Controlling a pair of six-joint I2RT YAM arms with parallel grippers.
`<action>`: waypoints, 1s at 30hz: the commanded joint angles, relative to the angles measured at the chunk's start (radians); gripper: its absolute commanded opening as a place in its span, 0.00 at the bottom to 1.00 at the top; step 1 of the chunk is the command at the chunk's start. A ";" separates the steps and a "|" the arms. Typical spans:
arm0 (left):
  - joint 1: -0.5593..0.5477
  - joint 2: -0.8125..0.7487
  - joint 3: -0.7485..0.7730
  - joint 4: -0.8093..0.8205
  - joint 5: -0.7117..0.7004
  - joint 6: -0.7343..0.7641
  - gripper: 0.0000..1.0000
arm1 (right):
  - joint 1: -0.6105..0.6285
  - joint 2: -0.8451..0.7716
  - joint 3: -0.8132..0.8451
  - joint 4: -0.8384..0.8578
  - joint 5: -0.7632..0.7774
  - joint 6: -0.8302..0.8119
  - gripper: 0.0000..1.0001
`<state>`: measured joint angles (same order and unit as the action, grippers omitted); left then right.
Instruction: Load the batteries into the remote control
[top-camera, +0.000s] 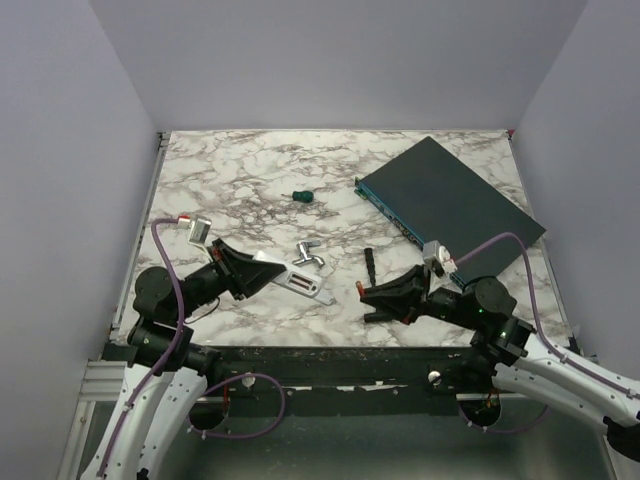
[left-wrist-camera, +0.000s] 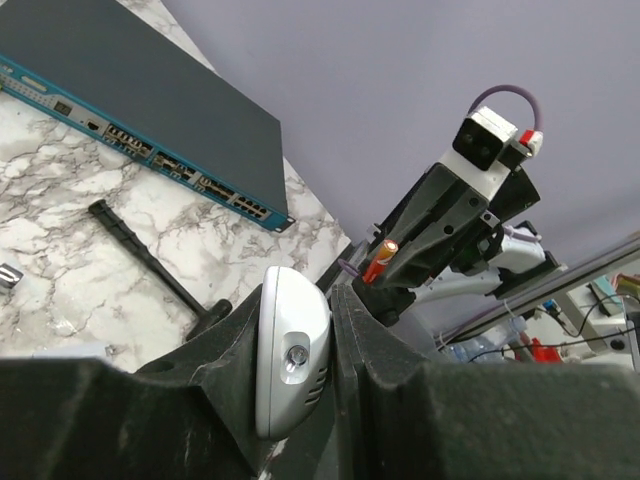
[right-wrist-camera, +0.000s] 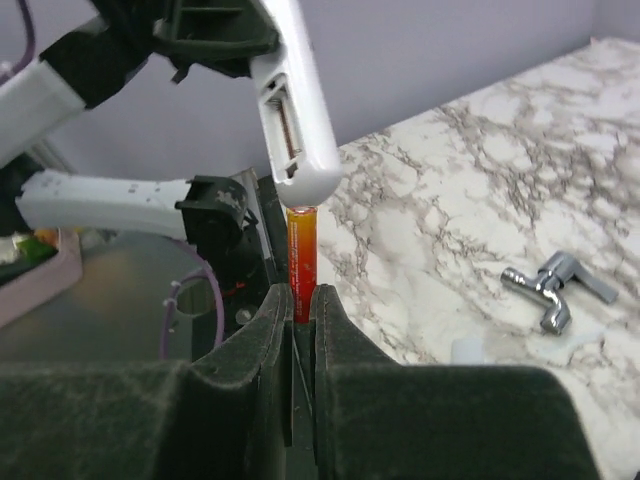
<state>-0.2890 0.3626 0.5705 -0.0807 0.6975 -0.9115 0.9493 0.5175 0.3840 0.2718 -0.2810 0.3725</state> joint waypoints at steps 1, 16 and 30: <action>-0.006 0.003 0.029 0.044 0.088 0.017 0.00 | 0.005 -0.042 -0.010 0.065 -0.227 -0.305 0.01; -0.146 0.038 -0.022 0.165 0.109 0.035 0.00 | 0.005 -0.072 0.014 -0.038 -0.388 -0.527 0.01; -0.211 0.046 -0.053 0.248 0.095 0.137 0.00 | 0.005 -0.082 0.026 -0.113 -0.405 -0.555 0.01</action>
<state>-0.4934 0.4252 0.5186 0.0998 0.7975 -0.8131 0.9493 0.4522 0.3843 0.1825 -0.6586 -0.1600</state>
